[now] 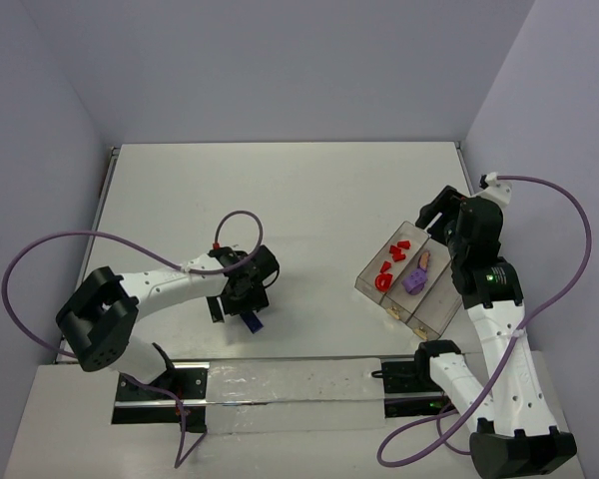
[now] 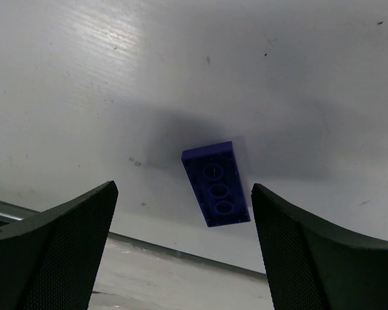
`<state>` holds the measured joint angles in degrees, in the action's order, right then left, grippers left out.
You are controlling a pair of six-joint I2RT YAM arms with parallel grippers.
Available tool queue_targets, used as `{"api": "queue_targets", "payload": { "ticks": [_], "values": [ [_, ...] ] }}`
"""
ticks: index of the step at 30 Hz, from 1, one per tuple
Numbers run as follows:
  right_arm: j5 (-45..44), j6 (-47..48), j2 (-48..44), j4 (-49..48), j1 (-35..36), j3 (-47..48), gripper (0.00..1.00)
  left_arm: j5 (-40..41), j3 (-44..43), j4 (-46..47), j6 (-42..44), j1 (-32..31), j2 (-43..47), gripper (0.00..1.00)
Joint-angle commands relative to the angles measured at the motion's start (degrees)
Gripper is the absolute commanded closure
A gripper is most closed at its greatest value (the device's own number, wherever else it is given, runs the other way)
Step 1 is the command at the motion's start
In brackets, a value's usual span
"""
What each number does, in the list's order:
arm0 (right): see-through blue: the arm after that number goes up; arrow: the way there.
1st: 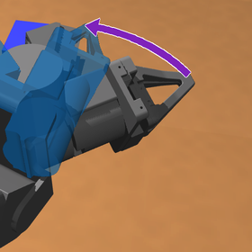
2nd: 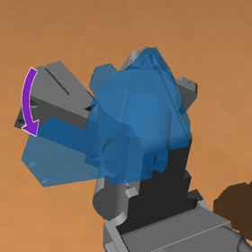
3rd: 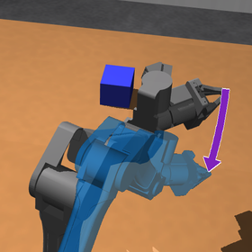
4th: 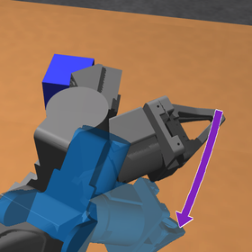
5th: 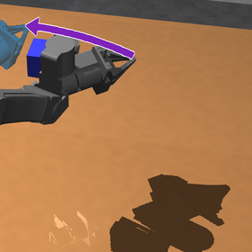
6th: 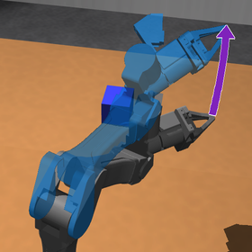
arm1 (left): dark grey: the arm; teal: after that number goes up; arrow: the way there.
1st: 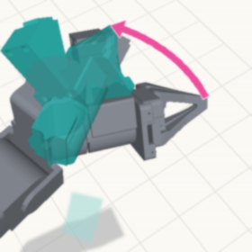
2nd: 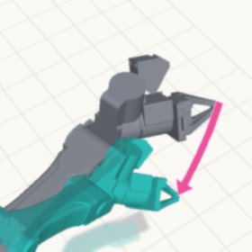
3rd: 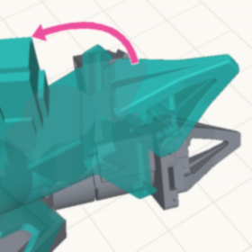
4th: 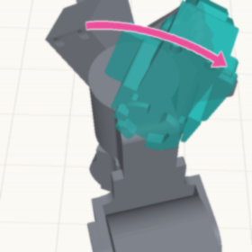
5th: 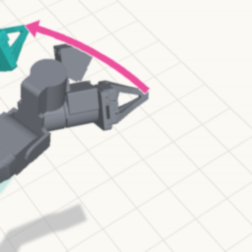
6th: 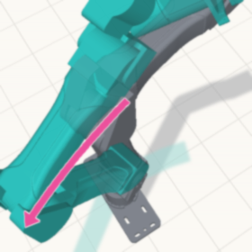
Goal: Sort the legos into containers by color
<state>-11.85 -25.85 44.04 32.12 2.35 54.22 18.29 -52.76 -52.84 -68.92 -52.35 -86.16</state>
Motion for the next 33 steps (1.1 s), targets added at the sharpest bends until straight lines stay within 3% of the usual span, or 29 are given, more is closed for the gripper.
{"api": "queue_targets", "payload": {
  "ticks": [1,6,17,23,28,33],
  "values": [
    [0.71,0.05,0.1,-2.5,-0.24,1.13,0.27,-3.48,-0.16,3.14,-2.15,0.69,0.84,0.09],
    [0.62,0.08,0.03,-2.5,-0.24,1.0,0.27,-6.77,0.66,5.13,-1.25,1.39,-1.26,0.13],
    [0.51,0.01,-0.1,-2.5,-0.24,0.66,0.27,-11.51,2.01,9.55,1.32,2.12,-5.3,0.35],
    [0.18,0.08,-0.35,-2.4,-0.24,0.75,0.27,-10.54,0.31,9.4,2.75,2.08,-5.66,0.65],
    [0.42,-0.17,-0.36,-2.41,-0.24,0.5,0.27,-7.4,-10.12,8.67,7.51,2.08,-8.04,0.86],
    [0.46,-0.15,-0.83,-2.12,-0.24,0.45,0.27,-5.06,-25.6,8.64,12.36,2.31,-16.77,0.89]
  ]
}}
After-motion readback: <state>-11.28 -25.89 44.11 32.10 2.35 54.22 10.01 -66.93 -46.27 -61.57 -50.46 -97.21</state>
